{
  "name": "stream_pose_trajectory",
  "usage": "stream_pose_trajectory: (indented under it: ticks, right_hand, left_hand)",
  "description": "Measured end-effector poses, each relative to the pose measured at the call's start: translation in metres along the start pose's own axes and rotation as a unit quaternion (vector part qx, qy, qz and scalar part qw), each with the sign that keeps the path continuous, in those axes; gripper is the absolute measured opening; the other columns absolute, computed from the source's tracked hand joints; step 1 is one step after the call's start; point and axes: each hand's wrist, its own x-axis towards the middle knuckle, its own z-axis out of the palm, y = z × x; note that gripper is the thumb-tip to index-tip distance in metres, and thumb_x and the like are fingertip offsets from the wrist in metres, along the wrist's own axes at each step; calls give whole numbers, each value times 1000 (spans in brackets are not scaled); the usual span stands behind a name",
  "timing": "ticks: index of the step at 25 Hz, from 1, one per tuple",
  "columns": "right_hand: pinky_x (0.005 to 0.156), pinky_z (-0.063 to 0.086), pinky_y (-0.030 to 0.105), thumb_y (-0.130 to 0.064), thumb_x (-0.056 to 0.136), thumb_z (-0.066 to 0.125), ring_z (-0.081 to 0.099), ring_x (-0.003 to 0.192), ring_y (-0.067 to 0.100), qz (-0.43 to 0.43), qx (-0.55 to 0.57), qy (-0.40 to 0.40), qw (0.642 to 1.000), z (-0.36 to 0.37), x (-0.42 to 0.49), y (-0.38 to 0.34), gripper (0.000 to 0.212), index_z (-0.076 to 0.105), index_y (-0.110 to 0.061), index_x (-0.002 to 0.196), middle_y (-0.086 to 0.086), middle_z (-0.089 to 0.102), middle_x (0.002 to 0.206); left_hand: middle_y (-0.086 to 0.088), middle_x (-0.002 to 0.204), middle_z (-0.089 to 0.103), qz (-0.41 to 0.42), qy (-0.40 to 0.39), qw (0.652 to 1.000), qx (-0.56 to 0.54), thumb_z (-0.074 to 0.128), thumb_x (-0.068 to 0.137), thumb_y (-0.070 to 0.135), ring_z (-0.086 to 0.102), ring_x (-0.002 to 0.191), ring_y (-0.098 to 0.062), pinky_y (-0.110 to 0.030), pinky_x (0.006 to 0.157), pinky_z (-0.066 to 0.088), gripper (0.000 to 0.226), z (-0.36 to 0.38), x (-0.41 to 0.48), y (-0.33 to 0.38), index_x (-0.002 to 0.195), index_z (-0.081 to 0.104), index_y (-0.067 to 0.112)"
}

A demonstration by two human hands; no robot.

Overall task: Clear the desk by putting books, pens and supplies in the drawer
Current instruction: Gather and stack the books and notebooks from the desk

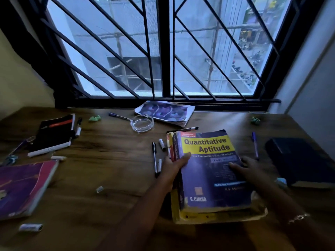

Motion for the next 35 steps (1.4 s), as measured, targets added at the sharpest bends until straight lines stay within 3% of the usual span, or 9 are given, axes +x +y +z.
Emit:
stream_pose_trajectory:
  ticks: [4,8,11,15,21,24,29,32,35]
  right_hand:
    - [84,51,42,-43,88,53,60,93,27,-78,-330,81,937,4,0,6,34,59,-19,112,13,61,110]
    - [85,50,38,-44,88,52,59,96,27,-85,-314,74,943,8,-9,6,36,58,-18,112,14,59,113]
    - [91,42,39,-48,89,50,49,112,35,-87,-369,131,916,13,-12,7,46,51,-16,122,19,45,126]
    - [88,50,50,-49,84,55,58,104,30,-84,-248,78,962,15,-20,15,48,44,-20,121,13,54,122]
    - [87,50,46,-39,87,57,59,103,30,-71,-192,112,972,24,-33,23,49,41,-12,124,14,56,121]
    - [87,42,37,-34,89,57,54,109,33,-156,-273,223,923,36,-55,39,46,49,-3,121,18,53,118]
    - [84,42,33,-24,87,55,55,96,26,-407,-100,331,846,70,-107,74,25,61,-5,101,12,60,102]
    - [73,46,24,-25,88,50,56,80,9,-428,-15,254,867,98,-151,91,13,57,-15,90,-5,58,84]
    - [61,44,12,-15,89,52,55,64,-1,-366,87,125,918,117,-182,119,13,57,-19,78,-12,59,68]
  left_hand:
    - [-15,108,68,11,24,997,79,79,70,35,68,91,-29,-38,76,58,62,1,0,4,119,54,7]
    - [-10,103,70,43,82,947,309,64,31,80,68,91,-28,-44,83,56,102,-7,8,5,108,62,13]
    - [-11,104,68,59,106,929,351,64,53,76,66,92,-29,-44,83,55,85,-8,-1,6,107,60,10]
    - [-11,109,64,78,135,892,424,57,73,68,63,96,-29,-41,86,53,67,-10,-4,0,108,58,11]
    - [-11,122,59,100,99,915,378,64,79,51,60,107,-29,-44,90,51,63,-13,-19,-11,124,46,10]
    - [-16,118,58,160,121,902,382,65,83,39,56,108,-32,-42,91,48,53,-15,-54,-23,121,50,6]
    - [-11,89,64,388,181,870,243,51,83,30,60,84,-24,-32,76,47,26,2,-140,-59,92,63,8]
    - [0,73,62,330,74,931,140,49,88,31,59,69,-13,-27,64,47,19,9,-182,-108,81,61,17]
    - [-5,64,61,60,50,997,24,52,91,15,57,53,-11,-23,48,45,21,7,-205,-157,71,59,17]
